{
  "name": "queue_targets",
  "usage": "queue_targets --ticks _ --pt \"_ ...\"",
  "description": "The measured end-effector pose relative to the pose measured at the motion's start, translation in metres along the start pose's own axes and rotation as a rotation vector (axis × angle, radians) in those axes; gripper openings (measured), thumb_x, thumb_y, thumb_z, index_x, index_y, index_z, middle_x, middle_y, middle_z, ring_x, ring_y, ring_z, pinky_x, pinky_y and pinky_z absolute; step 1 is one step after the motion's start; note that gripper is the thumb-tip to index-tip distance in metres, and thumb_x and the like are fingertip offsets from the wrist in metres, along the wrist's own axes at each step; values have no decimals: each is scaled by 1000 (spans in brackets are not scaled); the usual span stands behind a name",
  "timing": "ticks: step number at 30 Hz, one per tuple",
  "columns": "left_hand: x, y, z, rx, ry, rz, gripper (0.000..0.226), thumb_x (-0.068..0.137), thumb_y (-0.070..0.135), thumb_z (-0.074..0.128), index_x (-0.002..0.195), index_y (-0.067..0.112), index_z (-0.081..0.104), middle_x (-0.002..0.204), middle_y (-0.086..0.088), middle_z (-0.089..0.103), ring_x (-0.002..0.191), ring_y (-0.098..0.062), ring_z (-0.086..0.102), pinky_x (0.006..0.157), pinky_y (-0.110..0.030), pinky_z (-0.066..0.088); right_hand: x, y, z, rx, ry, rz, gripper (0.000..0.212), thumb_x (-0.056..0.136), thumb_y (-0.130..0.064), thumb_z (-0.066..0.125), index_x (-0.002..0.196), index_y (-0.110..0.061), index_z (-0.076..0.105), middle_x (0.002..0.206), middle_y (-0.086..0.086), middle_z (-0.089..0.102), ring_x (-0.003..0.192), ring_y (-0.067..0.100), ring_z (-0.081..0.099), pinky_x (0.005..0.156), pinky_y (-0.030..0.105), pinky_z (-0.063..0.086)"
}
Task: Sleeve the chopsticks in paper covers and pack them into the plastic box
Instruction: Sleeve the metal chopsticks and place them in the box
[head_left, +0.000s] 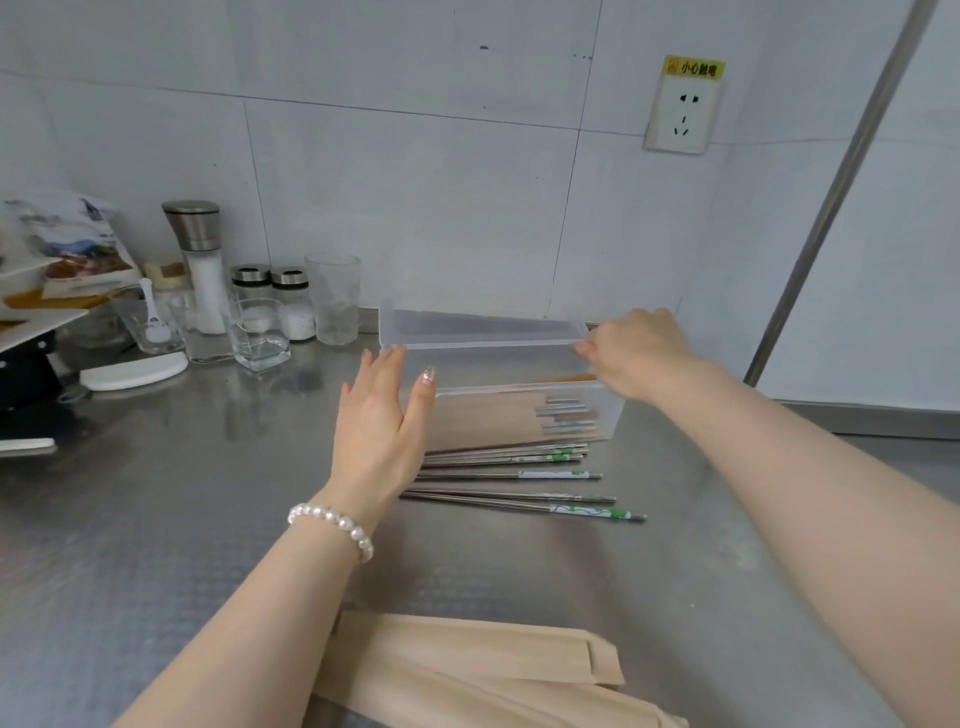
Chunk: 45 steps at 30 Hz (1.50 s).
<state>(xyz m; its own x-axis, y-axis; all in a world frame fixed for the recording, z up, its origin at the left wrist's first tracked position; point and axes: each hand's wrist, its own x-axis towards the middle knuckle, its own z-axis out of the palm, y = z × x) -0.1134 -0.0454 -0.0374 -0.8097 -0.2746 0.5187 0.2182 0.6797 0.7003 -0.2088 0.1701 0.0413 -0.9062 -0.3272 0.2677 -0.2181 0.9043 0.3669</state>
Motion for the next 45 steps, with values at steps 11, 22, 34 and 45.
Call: queue_targets --ticks 11,22,34,45 --pt "-22 33 1 27 -697 302 62 30 71 69 73 27 63 88 10 53 91 -2 45 80 -17 38 -73 -4 15 427 -14 -117 21 86 -41 58 82 -21 61 68 -6 56 81 22 55 62 29 34" --pt "-47 54 9 443 -1293 398 62 35 50 88 78 32 46 93 6 52 92 -15 42 83 -39 46 -78 -6 36 512 -34 -67 30 81 -46 64 76 -16 64 69 0 60 74 19 51 49 23 27" --pt "-32 35 16 154 -1074 193 37 56 32 85 73 31 53 73 9 49 61 -6 41 57 -23 36 -67 -15 52 758 -100 -41 23 84 -31 66 69 -13 63 59 -7 52 64 15 50 62 28 42" --pt "-22 29 16 -85 -827 62 7 79 18 69 77 11 71 80 -11 71 66 -8 54 69 -23 48 -72 -7 57 1251 -226 -33 27 88 -29 58 67 -15 68 59 6 59 47 0 48 60 18 40"
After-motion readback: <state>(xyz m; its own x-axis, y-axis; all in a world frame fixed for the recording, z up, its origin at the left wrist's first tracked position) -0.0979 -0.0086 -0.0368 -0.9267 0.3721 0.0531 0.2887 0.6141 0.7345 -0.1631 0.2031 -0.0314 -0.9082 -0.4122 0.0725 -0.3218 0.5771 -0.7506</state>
